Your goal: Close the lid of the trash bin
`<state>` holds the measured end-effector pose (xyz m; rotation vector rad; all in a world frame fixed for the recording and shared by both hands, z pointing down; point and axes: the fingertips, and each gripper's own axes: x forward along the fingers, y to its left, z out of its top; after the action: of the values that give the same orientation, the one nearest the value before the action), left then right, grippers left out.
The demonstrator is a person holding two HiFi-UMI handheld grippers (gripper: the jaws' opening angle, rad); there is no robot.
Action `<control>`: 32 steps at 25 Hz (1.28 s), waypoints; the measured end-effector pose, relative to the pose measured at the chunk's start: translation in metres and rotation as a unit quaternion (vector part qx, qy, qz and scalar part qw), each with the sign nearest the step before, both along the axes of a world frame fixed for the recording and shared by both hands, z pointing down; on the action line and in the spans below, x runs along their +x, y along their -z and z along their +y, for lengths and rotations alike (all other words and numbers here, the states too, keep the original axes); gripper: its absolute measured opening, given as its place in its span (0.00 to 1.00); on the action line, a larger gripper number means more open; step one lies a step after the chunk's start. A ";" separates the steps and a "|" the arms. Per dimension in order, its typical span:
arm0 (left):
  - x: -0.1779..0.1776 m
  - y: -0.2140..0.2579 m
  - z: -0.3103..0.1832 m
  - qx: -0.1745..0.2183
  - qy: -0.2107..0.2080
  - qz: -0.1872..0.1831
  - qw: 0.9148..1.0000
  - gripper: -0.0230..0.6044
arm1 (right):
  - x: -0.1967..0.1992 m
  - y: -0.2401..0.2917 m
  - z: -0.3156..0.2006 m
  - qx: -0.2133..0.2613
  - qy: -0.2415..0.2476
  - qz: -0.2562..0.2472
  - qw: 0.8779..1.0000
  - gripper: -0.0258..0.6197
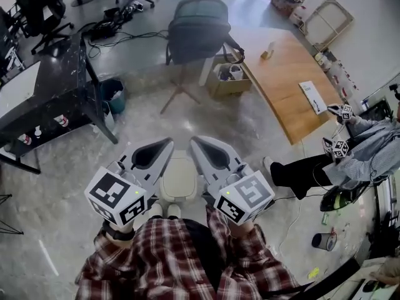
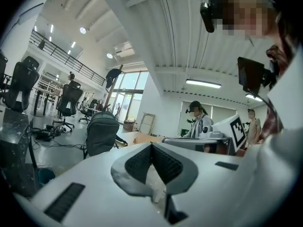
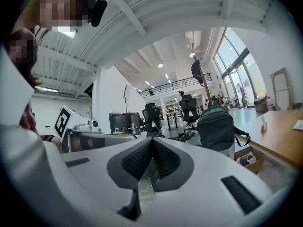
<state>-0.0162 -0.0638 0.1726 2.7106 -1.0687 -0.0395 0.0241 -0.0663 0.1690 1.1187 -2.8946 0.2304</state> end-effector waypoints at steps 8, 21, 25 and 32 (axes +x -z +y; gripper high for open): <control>0.011 0.013 0.014 0.011 -0.023 0.009 1.000 0.05 | 0.001 0.025 0.020 0.028 0.003 -0.007 1.000 0.06; -0.002 0.009 0.017 0.001 -0.007 0.000 1.000 0.05 | -0.014 0.019 0.022 0.013 0.028 -0.004 1.000 0.06; -0.005 0.005 0.019 -0.005 -0.003 0.000 1.000 0.05 | -0.017 0.014 0.022 0.006 0.034 -0.004 0.999 0.06; -0.008 -0.005 0.018 -0.017 0.000 -0.003 1.000 0.05 | -0.022 0.006 0.022 -0.003 0.042 -0.005 0.999 0.06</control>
<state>-0.0245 -0.0459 0.1780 2.6827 -1.0600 -0.0132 0.0018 -0.0446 0.1627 0.9957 -2.9400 0.2425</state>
